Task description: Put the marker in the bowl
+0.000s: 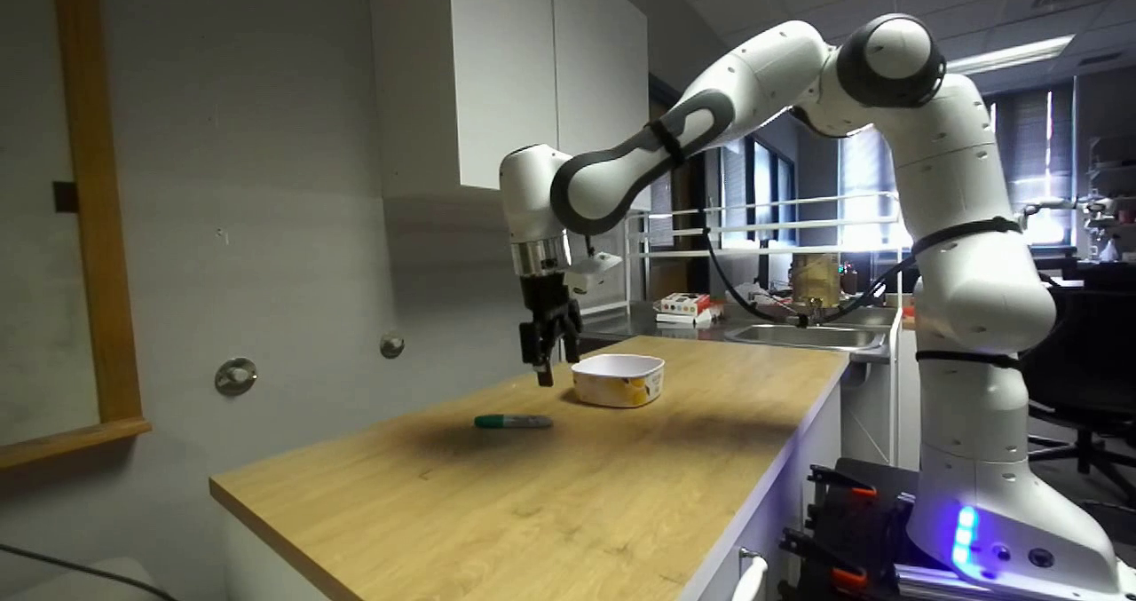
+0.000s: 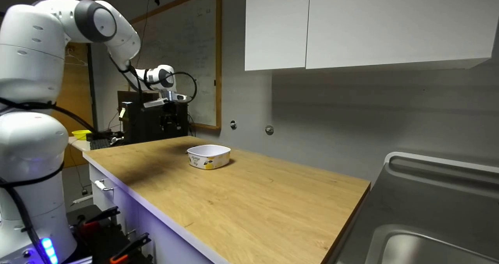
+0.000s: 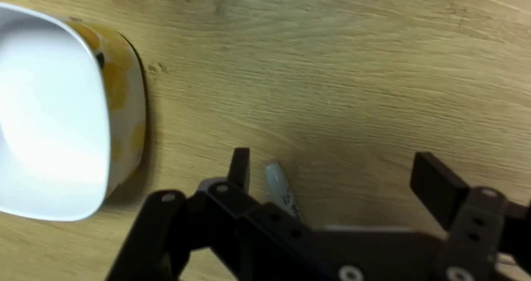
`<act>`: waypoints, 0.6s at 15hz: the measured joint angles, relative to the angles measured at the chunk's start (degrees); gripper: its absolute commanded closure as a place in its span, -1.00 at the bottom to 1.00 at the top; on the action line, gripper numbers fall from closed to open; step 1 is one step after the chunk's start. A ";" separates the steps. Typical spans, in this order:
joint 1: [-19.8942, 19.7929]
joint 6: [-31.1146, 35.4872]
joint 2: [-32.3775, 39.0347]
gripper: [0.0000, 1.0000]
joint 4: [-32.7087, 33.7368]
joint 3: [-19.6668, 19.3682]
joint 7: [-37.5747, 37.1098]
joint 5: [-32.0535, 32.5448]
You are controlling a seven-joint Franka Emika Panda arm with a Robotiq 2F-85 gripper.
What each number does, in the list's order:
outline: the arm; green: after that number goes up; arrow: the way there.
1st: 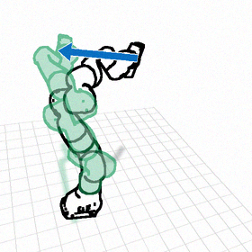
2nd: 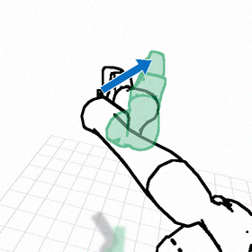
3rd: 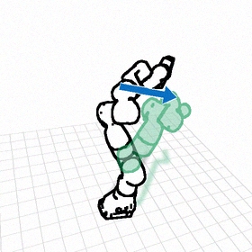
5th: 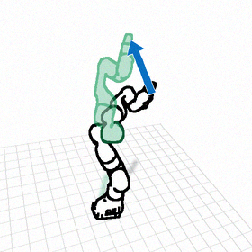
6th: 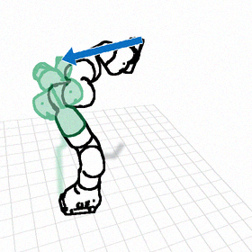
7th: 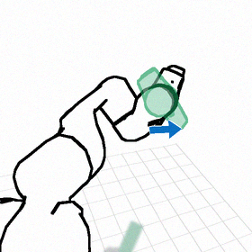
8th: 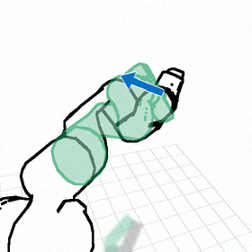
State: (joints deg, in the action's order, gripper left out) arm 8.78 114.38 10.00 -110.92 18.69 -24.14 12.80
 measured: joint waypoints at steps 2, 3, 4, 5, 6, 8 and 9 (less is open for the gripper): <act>1.14 -1.68 5.20 -1.00 5.22 -1.61 5.06 -2.04; 1.50 -2.89 7.43 -1.00 7.59 -2.33 7.88 -3.03; 1.71 -4.22 9.32 -1.00 9.68 -2.93 10.47 -3.79; 1.80 -5.83 11.06 -1.00 11.67 -3.51 12.97 -4.33; 1.82 -7.58 12.61 -1.00 13.55 -4.09 15.41 -4.65; 1.78 -10.94 15.06 -1.00 16.78 -5.38 20.02 -5.01; 1.68 -12.51 16.05 -1.00 18.21 -5.99 22.11 -5.15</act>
State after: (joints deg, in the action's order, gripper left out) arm 10.46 101.87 26.05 -92.71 12.70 -2.03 7.66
